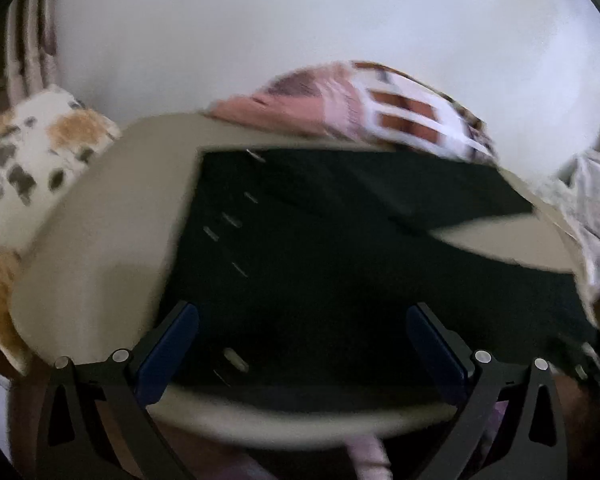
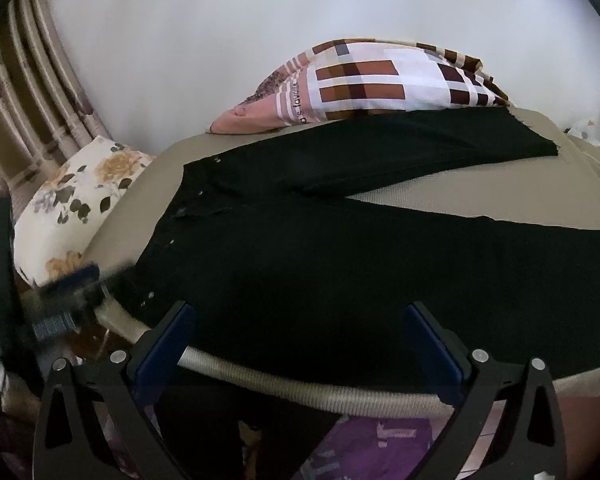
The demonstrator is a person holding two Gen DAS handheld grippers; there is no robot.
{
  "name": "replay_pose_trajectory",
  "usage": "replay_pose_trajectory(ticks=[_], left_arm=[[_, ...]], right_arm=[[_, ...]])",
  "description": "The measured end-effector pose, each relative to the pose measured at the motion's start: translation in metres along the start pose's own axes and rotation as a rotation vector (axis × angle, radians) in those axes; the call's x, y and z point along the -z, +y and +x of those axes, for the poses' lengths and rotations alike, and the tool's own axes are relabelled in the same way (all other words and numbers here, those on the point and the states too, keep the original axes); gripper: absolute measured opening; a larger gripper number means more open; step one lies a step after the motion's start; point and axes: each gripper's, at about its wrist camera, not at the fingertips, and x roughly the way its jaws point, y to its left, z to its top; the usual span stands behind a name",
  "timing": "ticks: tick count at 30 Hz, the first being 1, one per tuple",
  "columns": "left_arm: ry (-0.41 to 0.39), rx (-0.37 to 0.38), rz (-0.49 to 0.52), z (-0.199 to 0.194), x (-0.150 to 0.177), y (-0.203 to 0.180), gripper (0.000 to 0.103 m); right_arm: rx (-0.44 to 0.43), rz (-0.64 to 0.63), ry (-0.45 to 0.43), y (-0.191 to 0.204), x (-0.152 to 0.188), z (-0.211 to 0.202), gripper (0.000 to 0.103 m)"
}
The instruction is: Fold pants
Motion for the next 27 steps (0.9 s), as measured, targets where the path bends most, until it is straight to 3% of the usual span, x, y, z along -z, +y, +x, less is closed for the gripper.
replay_pose_trajectory(ticks=[4,8,11,13,15,19,27], left_arm=[[0.005,-0.052,-0.032,0.042,-0.056,0.059,0.103],[0.046,-0.011,-0.004,0.100,-0.095,0.104,0.102],[0.054,0.058,-0.008,0.141,-0.122,0.132,0.102],[0.105,0.150,-0.040,0.175,-0.137,0.151,0.102],[0.128,0.188,-0.058,0.203,-0.148,0.164,0.102],[0.162,0.207,-0.013,0.248,-0.163,0.167,0.102],[0.219,0.273,0.069,0.298,-0.172,0.146,0.101]], right_arm=[[-0.009,0.018,0.025,-0.004,-0.011,0.017,0.103],[-0.013,0.046,0.072,-0.009,-0.019,0.040,0.103],[-0.012,0.064,0.110,-0.013,-0.022,0.056,0.103],[-0.001,0.072,0.133,-0.015,-0.024,0.066,0.103],[0.008,0.077,0.148,-0.017,-0.026,0.074,0.103],[0.029,0.074,0.185,-0.019,-0.030,0.089,0.103],[0.051,0.096,0.225,-0.029,-0.035,0.105,0.103]])
